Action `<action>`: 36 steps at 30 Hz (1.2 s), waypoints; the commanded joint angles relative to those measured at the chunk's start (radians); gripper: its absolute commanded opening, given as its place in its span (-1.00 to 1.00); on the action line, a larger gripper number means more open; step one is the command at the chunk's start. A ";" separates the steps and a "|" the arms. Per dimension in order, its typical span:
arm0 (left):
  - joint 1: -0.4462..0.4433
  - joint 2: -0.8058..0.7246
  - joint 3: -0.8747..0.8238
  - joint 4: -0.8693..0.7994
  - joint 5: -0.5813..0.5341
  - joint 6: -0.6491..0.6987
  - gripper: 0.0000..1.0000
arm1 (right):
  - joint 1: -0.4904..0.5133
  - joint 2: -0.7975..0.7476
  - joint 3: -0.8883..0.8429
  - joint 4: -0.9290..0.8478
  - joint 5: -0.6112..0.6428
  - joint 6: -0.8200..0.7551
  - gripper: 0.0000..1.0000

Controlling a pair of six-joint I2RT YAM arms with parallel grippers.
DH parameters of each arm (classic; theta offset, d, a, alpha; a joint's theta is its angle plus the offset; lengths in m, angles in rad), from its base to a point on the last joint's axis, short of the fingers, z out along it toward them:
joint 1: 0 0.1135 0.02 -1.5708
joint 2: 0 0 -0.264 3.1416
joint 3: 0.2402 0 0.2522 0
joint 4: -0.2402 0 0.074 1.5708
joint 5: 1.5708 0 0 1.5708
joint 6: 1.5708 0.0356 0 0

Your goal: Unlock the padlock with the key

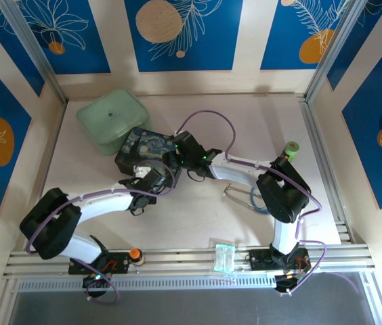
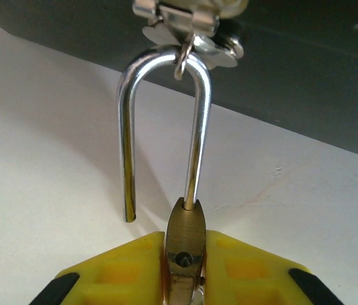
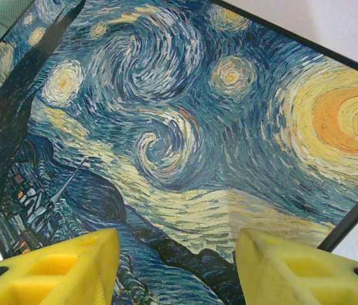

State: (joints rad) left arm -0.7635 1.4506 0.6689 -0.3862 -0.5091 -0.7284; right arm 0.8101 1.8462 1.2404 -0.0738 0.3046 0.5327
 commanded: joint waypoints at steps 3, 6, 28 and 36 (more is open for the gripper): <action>-0.052 0.064 0.012 -0.109 -0.095 -0.068 -0.60 | -0.026 0.077 -0.077 -0.166 -0.038 0.040 0.08; -0.076 0.092 0.030 -0.129 -0.117 -0.078 -0.58 | -0.030 0.076 -0.086 -0.159 -0.045 0.046 0.08; -0.206 0.076 0.094 -0.149 -0.076 -0.110 0.05 | -0.071 0.038 -0.169 -0.077 -0.090 0.078 0.09; -0.079 -0.250 0.089 -0.118 0.057 0.054 0.99 | -0.093 -0.064 -0.197 0.010 -0.152 -0.004 0.19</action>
State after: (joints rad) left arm -0.9062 1.2633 0.7456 -0.5045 -0.5201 -0.7628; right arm 0.7441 1.7714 1.0943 0.1070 0.1555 0.5606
